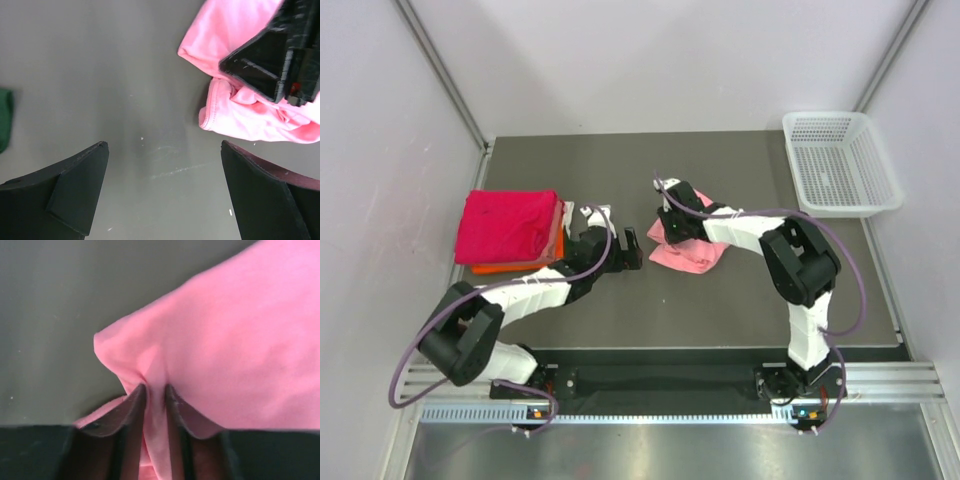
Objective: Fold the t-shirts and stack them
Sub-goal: Flatten the tshirt out
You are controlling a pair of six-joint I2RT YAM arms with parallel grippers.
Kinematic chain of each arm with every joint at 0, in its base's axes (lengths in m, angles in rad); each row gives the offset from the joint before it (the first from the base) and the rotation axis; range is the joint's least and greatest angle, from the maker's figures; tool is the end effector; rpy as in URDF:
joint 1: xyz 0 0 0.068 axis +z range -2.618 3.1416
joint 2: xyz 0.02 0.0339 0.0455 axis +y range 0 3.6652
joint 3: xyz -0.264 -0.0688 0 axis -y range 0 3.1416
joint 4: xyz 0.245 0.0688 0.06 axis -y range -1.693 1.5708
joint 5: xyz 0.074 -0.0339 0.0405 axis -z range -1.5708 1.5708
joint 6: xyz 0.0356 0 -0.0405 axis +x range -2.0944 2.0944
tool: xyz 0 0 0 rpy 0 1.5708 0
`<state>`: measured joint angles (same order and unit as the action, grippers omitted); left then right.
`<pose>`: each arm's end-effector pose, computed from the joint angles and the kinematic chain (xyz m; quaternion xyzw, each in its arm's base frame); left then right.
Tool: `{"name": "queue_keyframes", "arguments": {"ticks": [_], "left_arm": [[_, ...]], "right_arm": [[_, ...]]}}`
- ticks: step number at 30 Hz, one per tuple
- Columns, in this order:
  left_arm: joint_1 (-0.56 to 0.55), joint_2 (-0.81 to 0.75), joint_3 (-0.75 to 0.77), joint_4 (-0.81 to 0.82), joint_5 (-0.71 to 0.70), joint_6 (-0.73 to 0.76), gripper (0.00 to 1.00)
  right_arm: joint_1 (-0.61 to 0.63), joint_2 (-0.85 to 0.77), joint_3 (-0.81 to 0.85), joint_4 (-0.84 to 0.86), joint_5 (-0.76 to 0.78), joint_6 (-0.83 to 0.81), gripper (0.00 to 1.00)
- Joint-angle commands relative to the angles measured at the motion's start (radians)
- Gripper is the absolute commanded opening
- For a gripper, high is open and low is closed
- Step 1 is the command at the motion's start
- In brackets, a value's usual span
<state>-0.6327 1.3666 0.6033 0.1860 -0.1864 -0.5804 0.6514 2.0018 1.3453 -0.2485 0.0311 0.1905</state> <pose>0.2267 -0.1581 0.1865 -0.0214 0.8762 -0.2033 0.4365 0.3416 0.2590 0.1652 -0.2109 0.9212 0.1201 0.3042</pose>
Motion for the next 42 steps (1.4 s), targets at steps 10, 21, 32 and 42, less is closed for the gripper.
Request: {"name": "queue_keyframes", "arguments": {"ticks": [10,21,32,42], "left_arm": [[0.004,0.209,0.151,0.024,0.241,0.019,0.99],[-0.007,0.342,0.245,0.009,0.390,0.025,0.96],[-0.022,0.483,0.343,-0.003,0.547,0.033,0.45],[0.024,0.333,0.224,0.032,0.429,-0.021,0.00]], "right_arm": [[-0.133,-0.261,-0.339,0.410,-0.112,0.190,0.00],[-0.153,-0.271,-0.373,0.446,-0.132,0.198,0.00],[-0.154,-0.290,-0.390,0.460,-0.120,0.208,0.00],[-0.219,-0.414,-0.489,0.443,0.130,0.306,0.00]]}}
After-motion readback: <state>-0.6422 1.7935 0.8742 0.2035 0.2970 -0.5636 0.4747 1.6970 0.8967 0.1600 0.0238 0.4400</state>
